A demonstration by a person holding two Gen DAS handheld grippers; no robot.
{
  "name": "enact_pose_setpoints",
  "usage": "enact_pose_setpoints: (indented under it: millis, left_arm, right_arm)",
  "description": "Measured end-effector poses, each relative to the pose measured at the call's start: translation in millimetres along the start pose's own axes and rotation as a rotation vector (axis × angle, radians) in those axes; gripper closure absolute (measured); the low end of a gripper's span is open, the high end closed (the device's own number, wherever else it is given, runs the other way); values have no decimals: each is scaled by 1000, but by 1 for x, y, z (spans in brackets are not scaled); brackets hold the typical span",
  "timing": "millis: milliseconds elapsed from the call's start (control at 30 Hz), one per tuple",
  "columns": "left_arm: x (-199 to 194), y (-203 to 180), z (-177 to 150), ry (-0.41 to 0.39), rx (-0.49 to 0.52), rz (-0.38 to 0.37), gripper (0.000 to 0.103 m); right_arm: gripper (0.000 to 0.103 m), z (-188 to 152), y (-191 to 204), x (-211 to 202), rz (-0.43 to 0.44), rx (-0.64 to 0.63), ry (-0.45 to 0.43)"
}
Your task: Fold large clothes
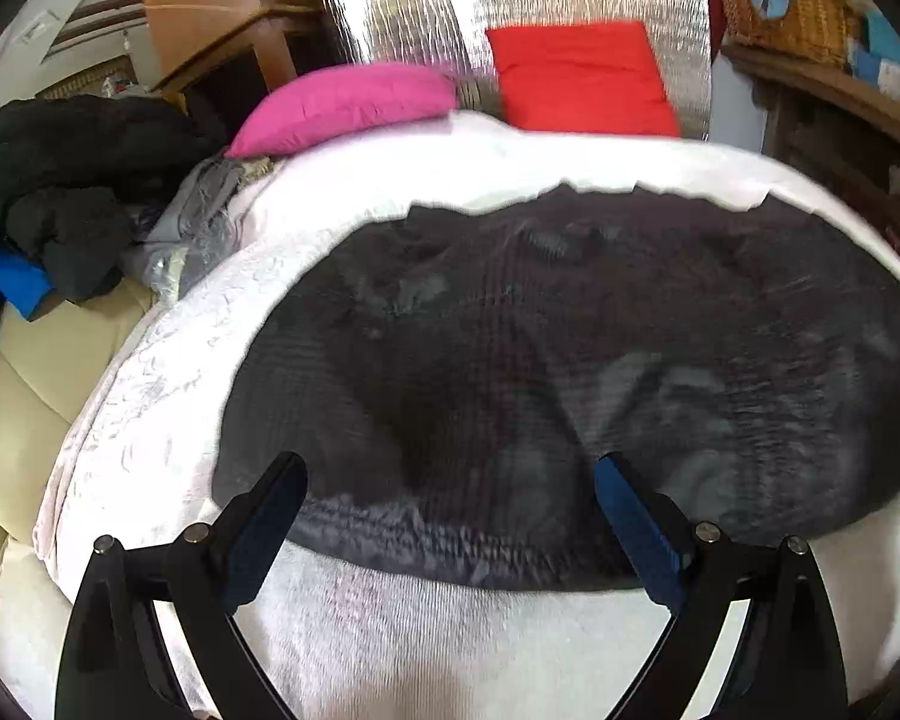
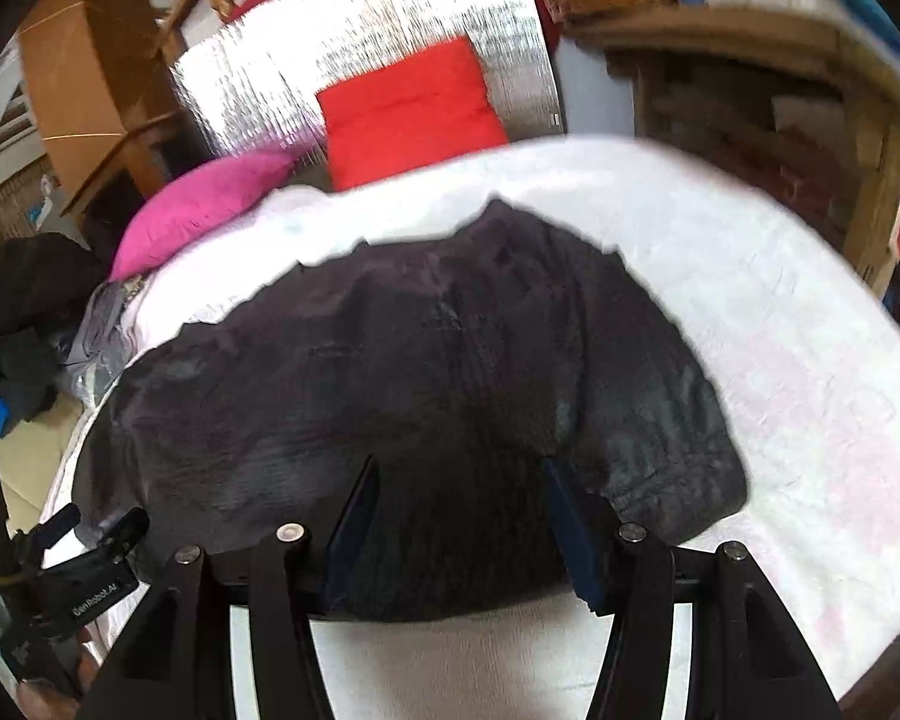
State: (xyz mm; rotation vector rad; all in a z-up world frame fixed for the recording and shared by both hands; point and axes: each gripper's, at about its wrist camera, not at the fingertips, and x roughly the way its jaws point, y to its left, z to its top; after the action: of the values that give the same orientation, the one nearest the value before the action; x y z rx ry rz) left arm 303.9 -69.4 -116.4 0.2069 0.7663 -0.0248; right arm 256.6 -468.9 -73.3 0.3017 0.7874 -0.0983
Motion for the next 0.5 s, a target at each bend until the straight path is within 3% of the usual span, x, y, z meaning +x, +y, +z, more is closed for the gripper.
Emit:
enact_pose_setpoints:
  millis: [133,500]
  left_arm:
    - [-34,1,-1,-49,-6,-5,6]
    - [-130,4,-1,-149,0,-2,6]
  right_arm:
    - [41,-7,14,-36,-16,-56,-84]
    - [33,-22,19,-111,-4,-34,-119]
